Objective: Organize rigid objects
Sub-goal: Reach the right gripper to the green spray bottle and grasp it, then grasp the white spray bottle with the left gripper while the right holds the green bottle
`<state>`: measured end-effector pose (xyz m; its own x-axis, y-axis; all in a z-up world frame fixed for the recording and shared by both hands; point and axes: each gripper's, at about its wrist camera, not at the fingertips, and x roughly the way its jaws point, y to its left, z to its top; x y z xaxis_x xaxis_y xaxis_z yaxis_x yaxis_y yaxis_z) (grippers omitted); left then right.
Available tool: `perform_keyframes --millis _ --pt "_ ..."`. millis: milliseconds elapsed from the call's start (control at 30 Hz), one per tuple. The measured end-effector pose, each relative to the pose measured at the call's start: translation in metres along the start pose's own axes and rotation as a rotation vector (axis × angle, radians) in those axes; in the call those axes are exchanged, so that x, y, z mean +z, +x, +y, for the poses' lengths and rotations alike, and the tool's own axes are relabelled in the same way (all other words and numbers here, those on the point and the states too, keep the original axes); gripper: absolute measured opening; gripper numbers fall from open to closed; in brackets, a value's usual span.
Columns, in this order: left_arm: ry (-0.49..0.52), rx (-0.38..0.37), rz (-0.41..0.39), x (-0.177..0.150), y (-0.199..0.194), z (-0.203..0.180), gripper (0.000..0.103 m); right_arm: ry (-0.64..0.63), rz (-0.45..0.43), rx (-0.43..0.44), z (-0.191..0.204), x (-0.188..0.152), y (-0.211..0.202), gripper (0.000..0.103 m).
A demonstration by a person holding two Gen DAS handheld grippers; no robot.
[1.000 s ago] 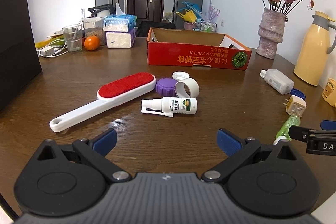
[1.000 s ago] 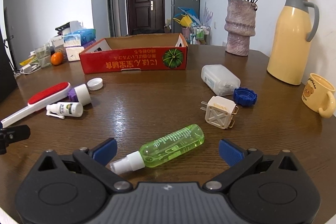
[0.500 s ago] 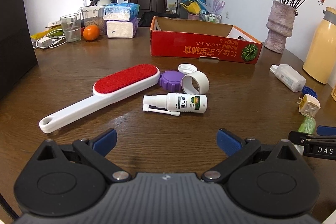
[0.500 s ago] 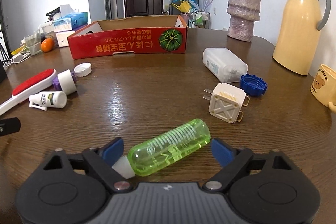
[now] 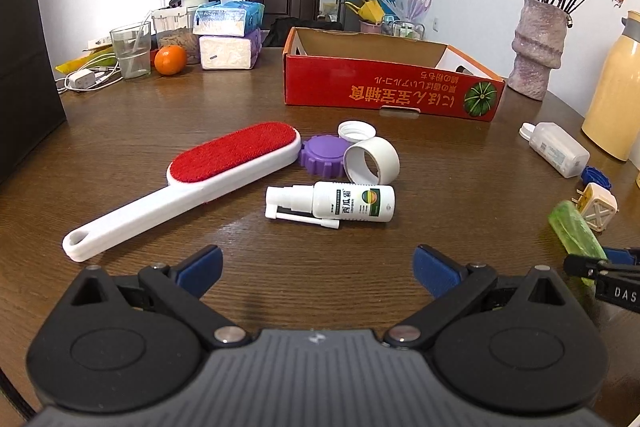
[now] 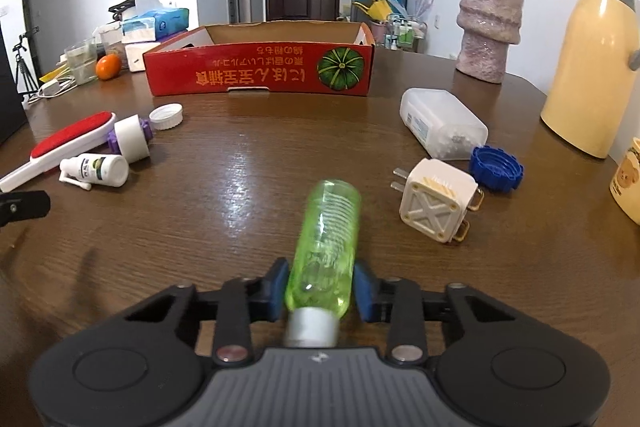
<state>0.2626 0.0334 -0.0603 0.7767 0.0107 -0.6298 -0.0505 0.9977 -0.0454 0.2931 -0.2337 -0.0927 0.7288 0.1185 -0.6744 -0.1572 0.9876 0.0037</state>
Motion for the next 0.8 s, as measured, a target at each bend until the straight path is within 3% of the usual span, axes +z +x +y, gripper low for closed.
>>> perform_keyframes --millis 300,800 --pt "-0.002 0.015 0.01 0.002 0.006 -0.002 0.103 0.018 -0.017 0.004 -0.011 0.014 0.019 0.03" --pt "0.014 0.06 0.007 0.023 0.034 -0.009 0.103 0.065 -0.153 0.08 -0.003 0.04 0.033 0.03"
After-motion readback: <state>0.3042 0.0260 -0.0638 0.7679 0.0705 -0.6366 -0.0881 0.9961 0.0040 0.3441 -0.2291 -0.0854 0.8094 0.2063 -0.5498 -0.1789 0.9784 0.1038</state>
